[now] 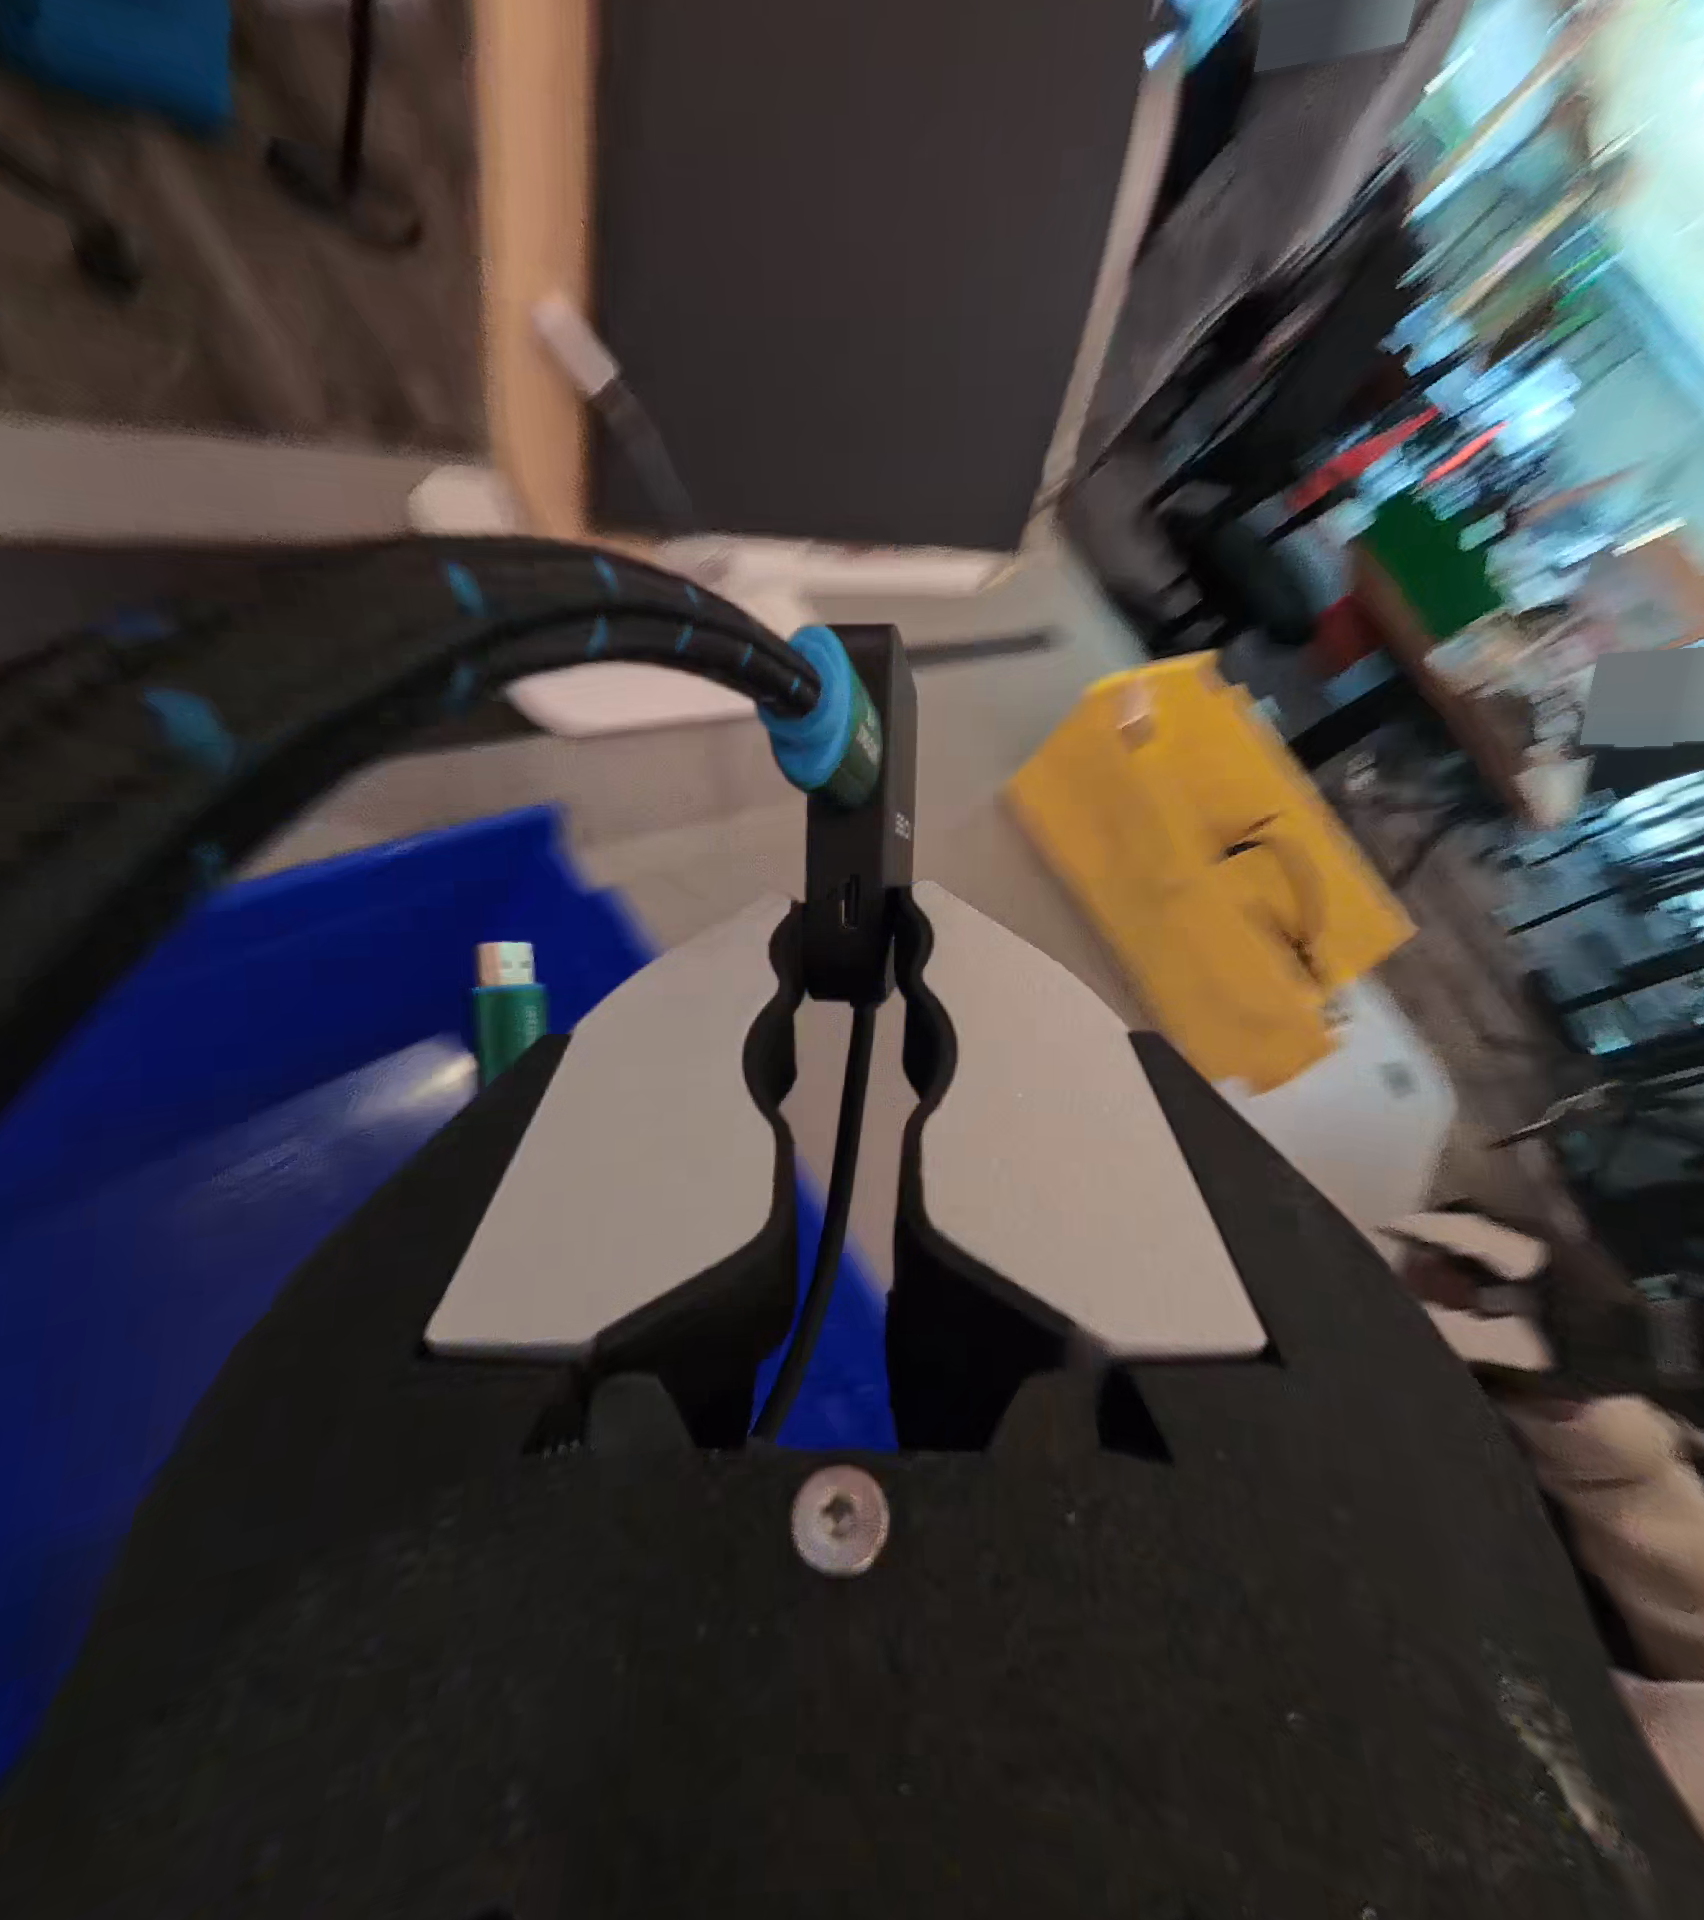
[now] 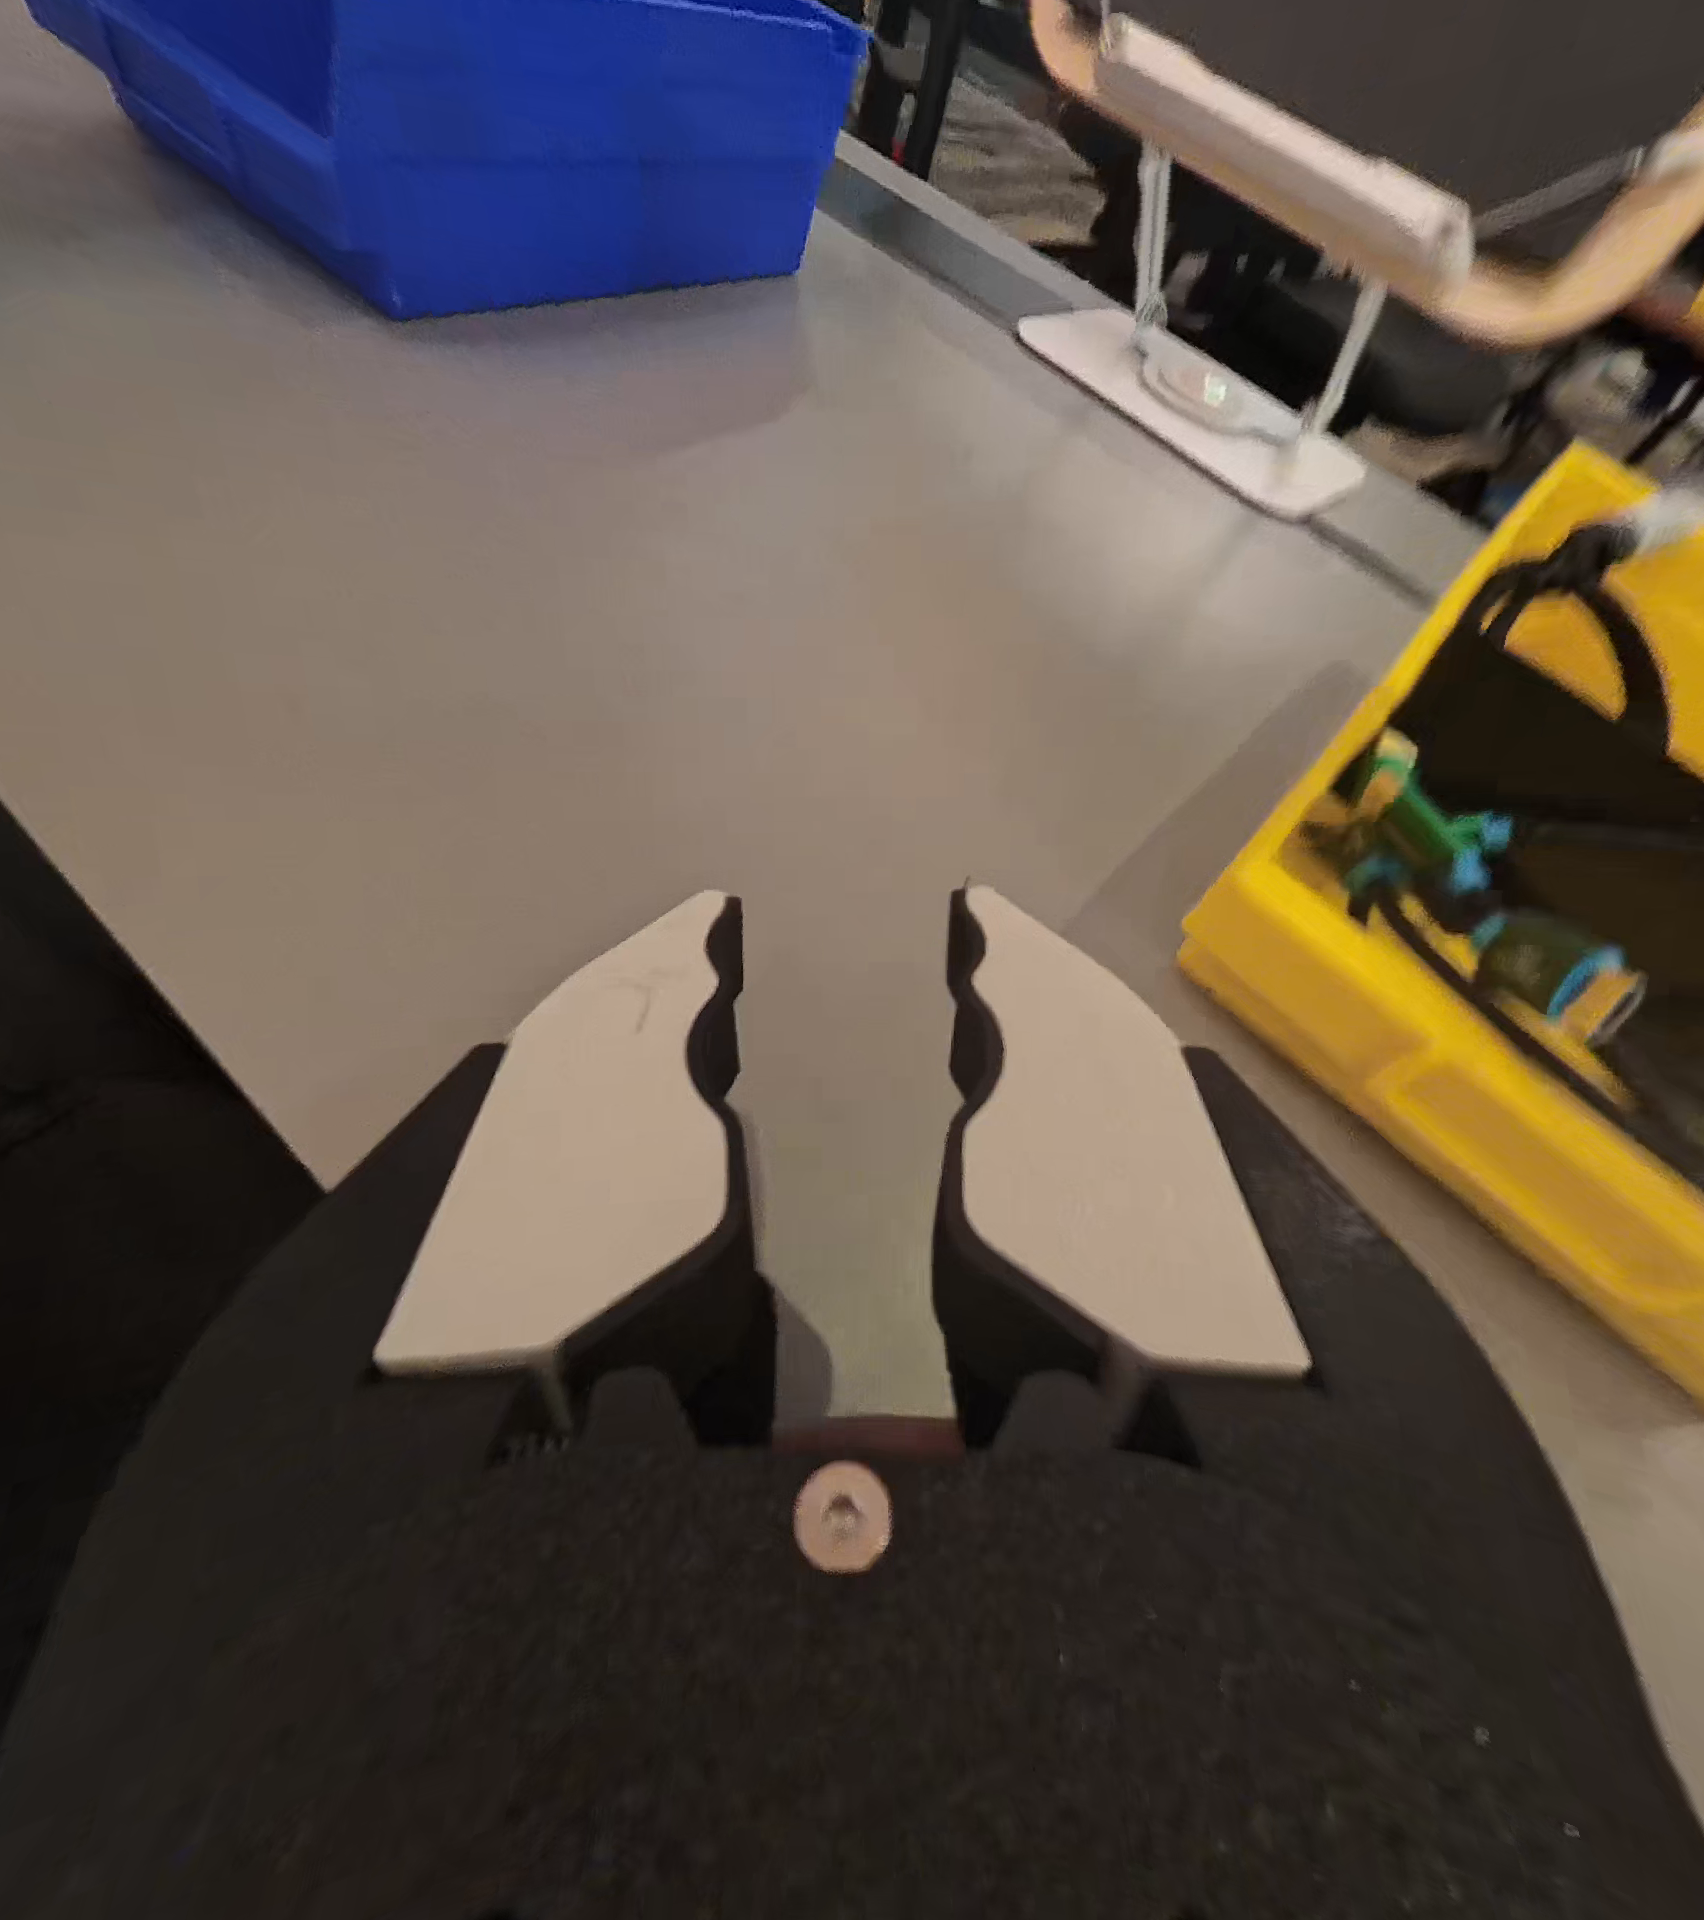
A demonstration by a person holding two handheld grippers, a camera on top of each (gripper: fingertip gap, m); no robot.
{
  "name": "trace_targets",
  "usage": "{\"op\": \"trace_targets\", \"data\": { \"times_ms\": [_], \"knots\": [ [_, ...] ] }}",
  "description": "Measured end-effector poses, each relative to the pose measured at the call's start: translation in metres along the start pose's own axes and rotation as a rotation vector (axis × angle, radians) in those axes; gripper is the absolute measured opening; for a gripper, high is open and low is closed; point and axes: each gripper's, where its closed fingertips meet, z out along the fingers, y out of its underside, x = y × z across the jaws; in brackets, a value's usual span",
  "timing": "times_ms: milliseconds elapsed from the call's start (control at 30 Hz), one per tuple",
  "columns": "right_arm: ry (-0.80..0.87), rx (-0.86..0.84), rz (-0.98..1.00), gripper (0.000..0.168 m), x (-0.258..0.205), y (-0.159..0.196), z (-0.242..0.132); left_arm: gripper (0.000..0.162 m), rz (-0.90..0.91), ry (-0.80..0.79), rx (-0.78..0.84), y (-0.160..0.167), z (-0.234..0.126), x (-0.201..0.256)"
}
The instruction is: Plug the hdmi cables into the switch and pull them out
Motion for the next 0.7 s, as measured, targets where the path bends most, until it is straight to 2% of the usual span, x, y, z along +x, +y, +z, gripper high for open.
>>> {"op": "trace_targets", "data": {
  "times_ms": [67, 167, 233, 333, 400, 433, 500, 533, 600, 700],
  "knots": [
    [0.02, 0.017, -0.152, 0.039, -0.006, -0.011, 0.006, 0.015, 0.021, 0.128, 0.075, -0.008, -0.009, 0.049],
    [0.053, 0.067, -0.272, 0.039, -0.013, -0.034, 0.015, 0.015, 0.154, 0.286, 0.047, 0.015, -0.009, 0.123],
    [-0.014, 0.112, -0.233, 0.036, -0.022, -0.054, 0.018, 0.015, 0.298, 0.386, -0.051, 0.049, -0.005, 0.167],
    [-0.109, 0.197, -0.176, 0.037, -0.022, -0.087, 0.016, 0.015, 0.502, 0.54, -0.282, 0.118, 0.002, 0.214],
    [-0.192, 0.238, -0.223, 0.037, -0.027, -0.103, 0.013, 0.015, 0.581, 0.639, -0.462, 0.166, 0.004, 0.231],
    [-0.289, 0.231, -0.217, 0.037, -0.037, -0.105, 0.011, 0.015, 0.599, 0.657, -0.544, 0.187, 0.008, 0.233],
    [-0.55, 0.183, -0.104, 0.037, -0.06, -0.106, 0.005, 0.015, 0.645, 0.633, -0.661, 0.219, 0.022, 0.231],
    [-0.587, 0.176, -0.03, 0.037, -0.059, -0.111, 0.008, 0.015, 0.664, 0.617, -0.694, 0.231, 0.028, 0.231],
    [-0.557, 0.202, 0.102, 0.037, -0.044, -0.122, 0.018, 0.015, 0.684, 0.6, -0.694, 0.247, 0.042, 0.237],
    [-0.488, 0.238, 0.202, 0.038, -0.029, -0.128, 0.03, 0.015, 0.627, 0.535, -0.572, 0.252, 0.067, 0.245]
  ]
}}
